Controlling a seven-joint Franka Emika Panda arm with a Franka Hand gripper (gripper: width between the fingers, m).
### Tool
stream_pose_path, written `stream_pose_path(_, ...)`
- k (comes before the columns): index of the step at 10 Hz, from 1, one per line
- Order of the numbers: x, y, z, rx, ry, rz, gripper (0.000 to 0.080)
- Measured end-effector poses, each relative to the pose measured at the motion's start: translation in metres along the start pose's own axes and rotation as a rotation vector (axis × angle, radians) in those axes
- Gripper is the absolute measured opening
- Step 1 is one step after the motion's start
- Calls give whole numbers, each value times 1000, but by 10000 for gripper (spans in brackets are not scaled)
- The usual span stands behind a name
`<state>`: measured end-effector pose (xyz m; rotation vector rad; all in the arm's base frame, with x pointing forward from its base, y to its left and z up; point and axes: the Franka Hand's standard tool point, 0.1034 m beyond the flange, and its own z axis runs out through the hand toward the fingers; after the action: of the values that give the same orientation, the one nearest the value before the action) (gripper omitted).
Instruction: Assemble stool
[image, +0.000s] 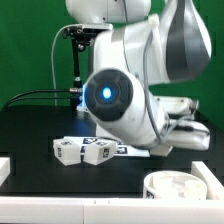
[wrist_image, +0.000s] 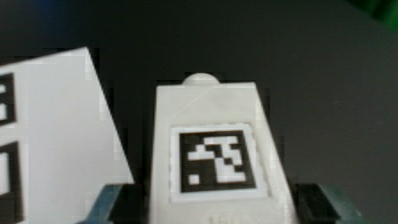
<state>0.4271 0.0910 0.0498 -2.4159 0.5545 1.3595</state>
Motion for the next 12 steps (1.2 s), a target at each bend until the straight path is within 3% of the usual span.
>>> stream_pose_path(2,-16,-12,-38,-38,134,-110,334)
stream_pose_path(4,-10,-14,-35,-28,294,-109,334)
stream_pose_path(6,-10,-17,-42,-26,406,-123,334)
stream_pose_path(8,-18,-29,-89,-71,525,-222,334)
stream_pose_path(9,-20,-37,-105,-103,564,-267,335)
stream_pose_path(10,-18,-47,-115,-102,644,-287,335)
stream_pose_path(12,-16,-44,-115,-90,792,-296,335)
